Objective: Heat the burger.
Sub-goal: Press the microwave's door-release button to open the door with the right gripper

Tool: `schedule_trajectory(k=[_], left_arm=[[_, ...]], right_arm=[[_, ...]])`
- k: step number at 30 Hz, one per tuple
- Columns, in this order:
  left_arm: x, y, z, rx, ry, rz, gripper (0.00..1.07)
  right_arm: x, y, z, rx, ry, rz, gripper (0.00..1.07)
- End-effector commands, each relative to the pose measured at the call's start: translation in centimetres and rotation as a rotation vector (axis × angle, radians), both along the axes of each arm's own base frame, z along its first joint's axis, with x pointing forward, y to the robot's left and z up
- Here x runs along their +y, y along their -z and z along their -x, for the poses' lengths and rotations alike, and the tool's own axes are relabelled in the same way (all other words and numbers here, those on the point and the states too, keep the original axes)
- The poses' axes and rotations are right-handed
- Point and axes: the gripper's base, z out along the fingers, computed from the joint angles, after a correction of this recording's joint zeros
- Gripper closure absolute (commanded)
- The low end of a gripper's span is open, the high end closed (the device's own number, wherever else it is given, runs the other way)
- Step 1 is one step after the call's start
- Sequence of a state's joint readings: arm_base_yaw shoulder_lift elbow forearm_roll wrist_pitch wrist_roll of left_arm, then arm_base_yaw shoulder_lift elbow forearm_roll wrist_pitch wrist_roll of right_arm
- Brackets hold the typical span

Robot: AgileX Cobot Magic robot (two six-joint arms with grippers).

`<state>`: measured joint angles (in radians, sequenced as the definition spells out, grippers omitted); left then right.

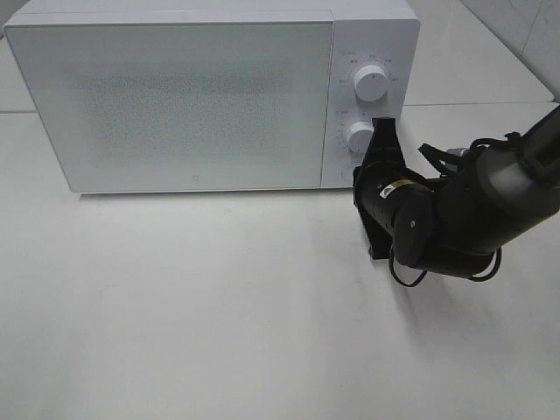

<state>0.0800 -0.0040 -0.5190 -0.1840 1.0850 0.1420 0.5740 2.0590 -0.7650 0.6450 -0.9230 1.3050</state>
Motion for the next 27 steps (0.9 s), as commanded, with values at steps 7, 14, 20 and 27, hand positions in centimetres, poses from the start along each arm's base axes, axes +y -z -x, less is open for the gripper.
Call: schedule_trajectory(k=[7, 14, 20, 27], left_arm=[[0.0, 0.0, 0.1, -0.017, 0.005, 0.008, 0.06], [0.0, 0.0, 0.1, -0.017, 0.006, 0.009, 0.06], [0.0, 0.0, 0.1, -0.017, 0.006, 0.009, 0.06], [0.0, 0.0, 0.1, -0.017, 0.006, 0.009, 0.06]], right_arm=[[0.5, -0.1, -1.3, -0.025, -0.005, 0.026, 1.07], [0.5, 0.4, -2.0, -0.019, 0.011, 0.03, 1.07], [0.4, 1.0, -2.2, -0.011, 0.039, 0.025, 1.07], [0.6, 0.7, -2.3, -0.044, 0.035, -0.006, 1.07]])
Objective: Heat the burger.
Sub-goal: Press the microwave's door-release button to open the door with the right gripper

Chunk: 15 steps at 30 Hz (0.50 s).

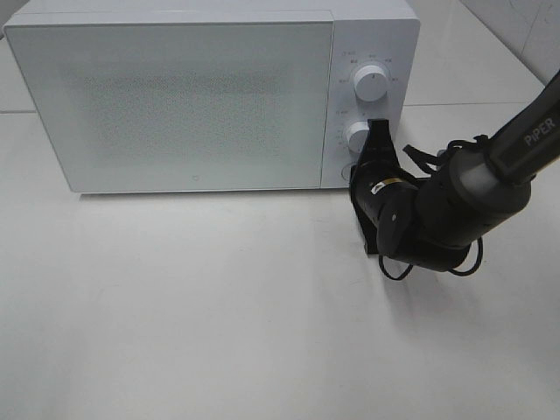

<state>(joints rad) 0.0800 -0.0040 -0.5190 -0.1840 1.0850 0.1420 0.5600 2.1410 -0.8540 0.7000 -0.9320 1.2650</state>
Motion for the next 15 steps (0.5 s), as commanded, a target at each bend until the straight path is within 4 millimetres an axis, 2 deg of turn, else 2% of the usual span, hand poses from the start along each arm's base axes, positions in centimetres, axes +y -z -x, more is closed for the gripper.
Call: schedule_trajectory(k=[1, 12, 15], left_arm=[[-0.04, -0.02, 0.09, -0.017, 0.006, 0.009, 0.06], [-0.04, -0.02, 0.09, -0.017, 0.006, 0.009, 0.06], [-0.04, -0.02, 0.09, -0.017, 0.006, 0.009, 0.06]], right_arm=[[0.5, -0.65, -0.38, -0.044, -0.03, -0.037, 1.07], [0.84, -1.04, -0.68, -0.073, -0.046, -0.051, 1.07], [1.1, -1.45, -1.31, -0.107, -0.04, -0.047, 1.07]])
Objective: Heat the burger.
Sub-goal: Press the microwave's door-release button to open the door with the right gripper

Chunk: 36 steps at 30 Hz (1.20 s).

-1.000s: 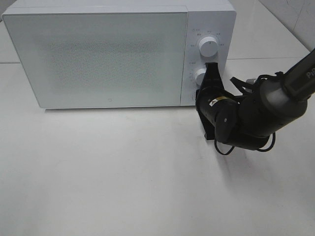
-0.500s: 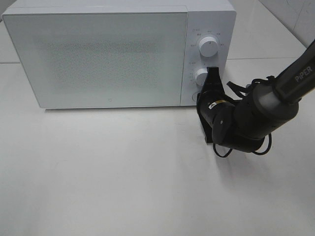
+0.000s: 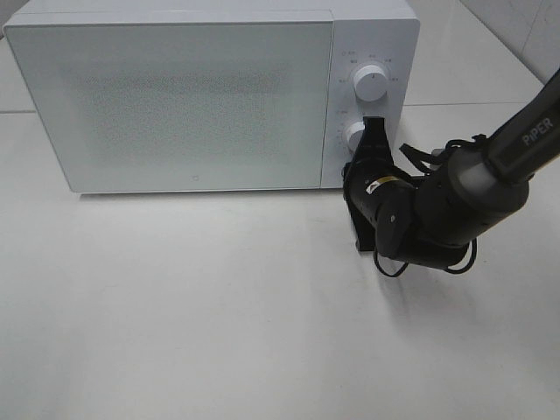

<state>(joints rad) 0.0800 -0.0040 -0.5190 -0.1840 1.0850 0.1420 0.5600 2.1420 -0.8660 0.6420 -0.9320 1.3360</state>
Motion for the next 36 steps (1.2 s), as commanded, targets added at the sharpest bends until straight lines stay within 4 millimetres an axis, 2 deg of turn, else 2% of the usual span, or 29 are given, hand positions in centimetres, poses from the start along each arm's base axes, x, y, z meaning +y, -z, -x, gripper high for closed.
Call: schedule_trajectory(k=[1, 10, 15, 20, 36], left_arm=[[0.0, 0.0, 0.1, -0.017, 0.006, 0.009, 0.06], [0.0, 0.0, 0.1, -0.017, 0.005, 0.008, 0.06], [0.0, 0.0, 0.1, -0.017, 0.005, 0.008, 0.06], [0.0, 0.0, 0.1, -0.017, 0.005, 0.008, 0.06], [0.0, 0.0, 0.1, -0.017, 0.005, 0.008, 0.06]], right_arm=[[0.6, -1.3, -1.2, -0.097, -0.011, 0.001, 1.07], [-0.2, -1.8, -2.1, -0.16, 0.068, -0.002, 1.07], [-0.9, -2.7, -3.6, -0.2, 0.091, 0.017, 1.07], [-0.8, -2.4, -4.4, -0.216, 0.099, 0.009, 1.07], [-0.7, -2.0, -4.0, -0.17, 0.074, 0.019, 1.07]])
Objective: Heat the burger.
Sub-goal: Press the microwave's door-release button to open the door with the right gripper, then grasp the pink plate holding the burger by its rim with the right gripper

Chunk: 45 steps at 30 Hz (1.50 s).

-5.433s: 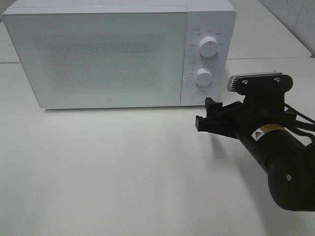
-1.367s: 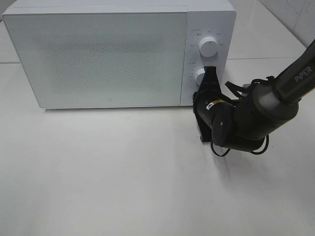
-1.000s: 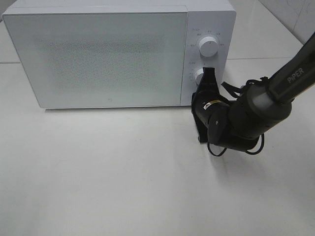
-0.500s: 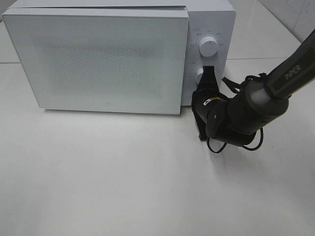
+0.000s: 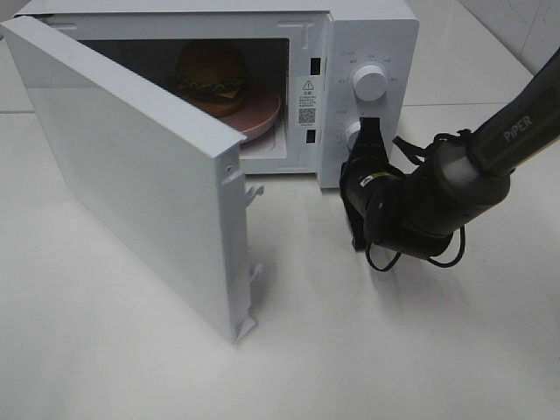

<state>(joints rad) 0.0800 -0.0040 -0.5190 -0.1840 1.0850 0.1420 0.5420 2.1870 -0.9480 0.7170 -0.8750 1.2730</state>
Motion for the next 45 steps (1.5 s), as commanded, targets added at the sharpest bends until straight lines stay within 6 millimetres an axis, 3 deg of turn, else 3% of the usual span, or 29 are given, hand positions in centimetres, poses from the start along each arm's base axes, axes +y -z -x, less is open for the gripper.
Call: schedule_trajectory(k=[1, 27, 38, 45], left_arm=[[0.0, 0.0, 0.1, -0.017, 0.005, 0.008, 0.06], [0.0, 0.0, 0.1, -0.017, 0.005, 0.008, 0.06], [0.0, 0.0, 0.1, -0.017, 0.005, 0.008, 0.06], [0.0, 0.0, 0.1, -0.017, 0.005, 0.008, 0.06]], right_arm=[[-0.7, -2.8, -2.3, -0.207, 0.026, 0.016, 1.07], [-0.5, -2.4, 3.2, 0.021, -0.111, 0.049, 1.07], [-0.8, -4.5, 5.5, 0.085, -0.21, 0.104, 1.07], [-1.2, -6.9, 7.8, 0.151, -0.397, 0.246, 1.07]])
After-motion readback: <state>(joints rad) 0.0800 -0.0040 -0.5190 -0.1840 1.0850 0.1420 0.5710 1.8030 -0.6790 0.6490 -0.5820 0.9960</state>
